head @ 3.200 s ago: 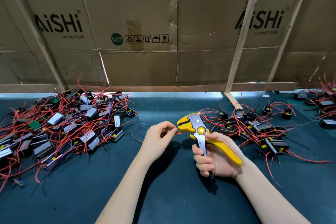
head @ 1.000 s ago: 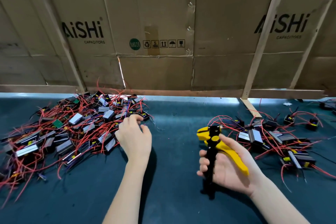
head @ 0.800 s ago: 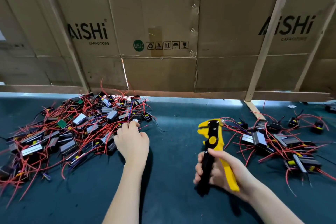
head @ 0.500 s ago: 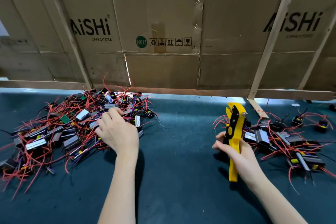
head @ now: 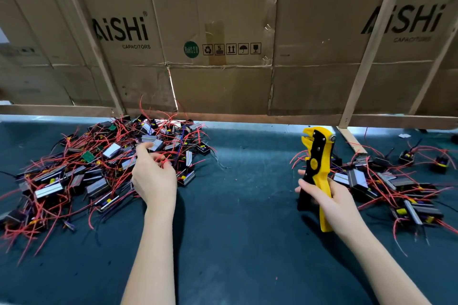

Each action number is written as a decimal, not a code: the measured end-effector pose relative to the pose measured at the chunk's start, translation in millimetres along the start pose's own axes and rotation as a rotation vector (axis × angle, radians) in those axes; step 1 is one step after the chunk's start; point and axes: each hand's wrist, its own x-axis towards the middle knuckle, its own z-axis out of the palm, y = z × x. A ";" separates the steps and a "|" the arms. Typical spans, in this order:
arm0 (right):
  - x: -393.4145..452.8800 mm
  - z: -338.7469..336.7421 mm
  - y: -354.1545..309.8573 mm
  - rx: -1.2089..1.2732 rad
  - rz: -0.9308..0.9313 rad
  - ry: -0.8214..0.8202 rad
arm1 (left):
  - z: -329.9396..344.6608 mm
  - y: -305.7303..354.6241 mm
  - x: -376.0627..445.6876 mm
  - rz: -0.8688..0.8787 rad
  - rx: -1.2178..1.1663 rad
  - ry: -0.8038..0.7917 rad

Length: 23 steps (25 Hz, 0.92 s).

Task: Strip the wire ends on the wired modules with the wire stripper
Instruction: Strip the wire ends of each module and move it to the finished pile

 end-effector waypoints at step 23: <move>-2.5 14.6 9.0 0.028 0.003 -0.032 | 50.2 45.7 -86.7 0.719 -0.127 -0.748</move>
